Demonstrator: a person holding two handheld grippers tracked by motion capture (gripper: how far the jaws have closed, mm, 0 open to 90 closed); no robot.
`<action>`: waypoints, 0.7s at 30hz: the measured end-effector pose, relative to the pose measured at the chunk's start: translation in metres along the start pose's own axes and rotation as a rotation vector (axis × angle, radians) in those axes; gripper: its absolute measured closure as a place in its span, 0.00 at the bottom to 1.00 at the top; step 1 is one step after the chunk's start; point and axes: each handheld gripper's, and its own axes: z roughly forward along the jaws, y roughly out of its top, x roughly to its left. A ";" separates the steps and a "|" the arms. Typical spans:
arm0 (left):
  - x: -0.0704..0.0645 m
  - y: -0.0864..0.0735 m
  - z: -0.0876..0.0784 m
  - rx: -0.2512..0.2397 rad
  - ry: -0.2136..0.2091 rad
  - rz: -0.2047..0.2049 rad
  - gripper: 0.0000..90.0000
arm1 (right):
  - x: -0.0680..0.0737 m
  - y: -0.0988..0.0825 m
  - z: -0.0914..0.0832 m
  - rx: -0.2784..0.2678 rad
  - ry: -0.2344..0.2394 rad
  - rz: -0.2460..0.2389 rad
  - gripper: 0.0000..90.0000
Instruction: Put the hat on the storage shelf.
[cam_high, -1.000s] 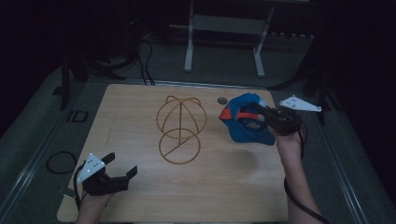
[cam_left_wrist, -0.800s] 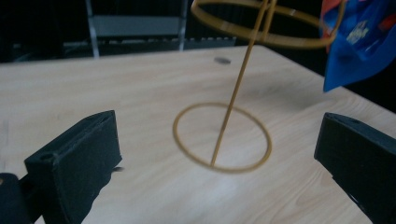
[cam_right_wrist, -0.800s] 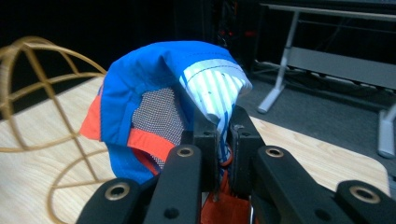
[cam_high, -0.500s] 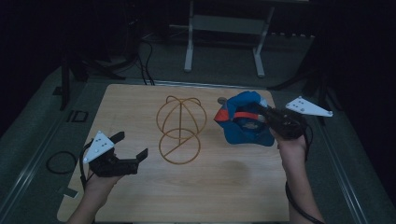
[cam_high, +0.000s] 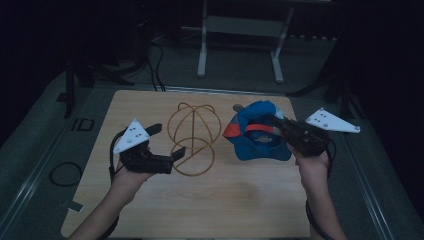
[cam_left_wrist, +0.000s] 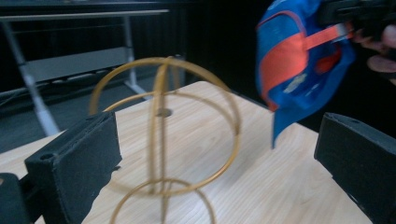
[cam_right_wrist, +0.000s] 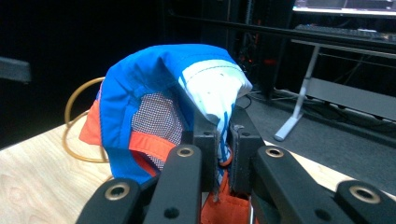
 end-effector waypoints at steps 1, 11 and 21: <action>-0.004 0.005 0.004 0.001 -0.012 0.014 0.01 | 0.001 0.000 0.000 -0.001 0.006 0.000 0.94; -0.035 0.035 0.051 0.019 -0.100 0.086 0.01 | 0.014 -0.001 0.000 0.004 0.049 -0.024 0.94; -0.047 0.059 0.083 0.057 -0.131 0.121 0.12 | 0.025 -0.007 -0.001 0.011 0.081 -0.037 0.94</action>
